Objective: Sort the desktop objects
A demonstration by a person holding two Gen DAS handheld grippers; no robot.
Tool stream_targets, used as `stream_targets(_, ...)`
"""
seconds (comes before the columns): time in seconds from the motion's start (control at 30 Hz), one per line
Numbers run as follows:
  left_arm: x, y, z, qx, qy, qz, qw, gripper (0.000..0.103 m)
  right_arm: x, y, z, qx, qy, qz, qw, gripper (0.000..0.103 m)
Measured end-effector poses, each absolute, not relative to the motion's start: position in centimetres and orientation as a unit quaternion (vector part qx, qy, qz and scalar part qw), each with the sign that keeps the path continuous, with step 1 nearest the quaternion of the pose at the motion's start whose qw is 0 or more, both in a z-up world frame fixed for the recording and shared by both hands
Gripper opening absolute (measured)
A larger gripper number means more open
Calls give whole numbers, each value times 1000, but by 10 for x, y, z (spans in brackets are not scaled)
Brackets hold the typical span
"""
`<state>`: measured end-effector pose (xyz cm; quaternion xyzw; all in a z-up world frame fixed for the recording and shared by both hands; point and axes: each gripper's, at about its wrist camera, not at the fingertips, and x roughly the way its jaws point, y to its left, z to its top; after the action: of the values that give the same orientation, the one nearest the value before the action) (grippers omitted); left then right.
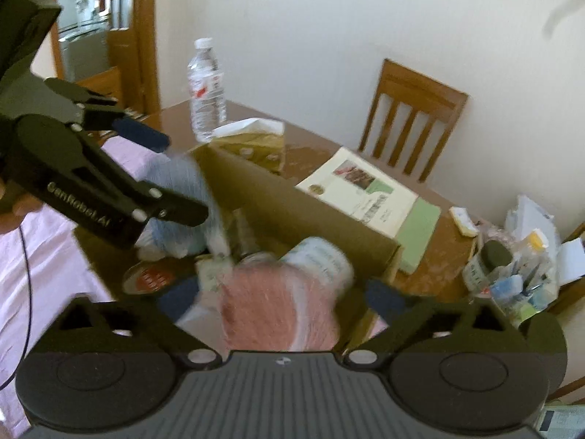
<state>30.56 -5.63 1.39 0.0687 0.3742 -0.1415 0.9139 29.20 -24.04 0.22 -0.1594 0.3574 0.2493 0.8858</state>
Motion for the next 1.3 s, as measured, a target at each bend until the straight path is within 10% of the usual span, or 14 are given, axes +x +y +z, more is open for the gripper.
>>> stream_targets(1.3,182,-39,19,38,424,-46,904,101,205,-240,10,40,475,55,877,103)
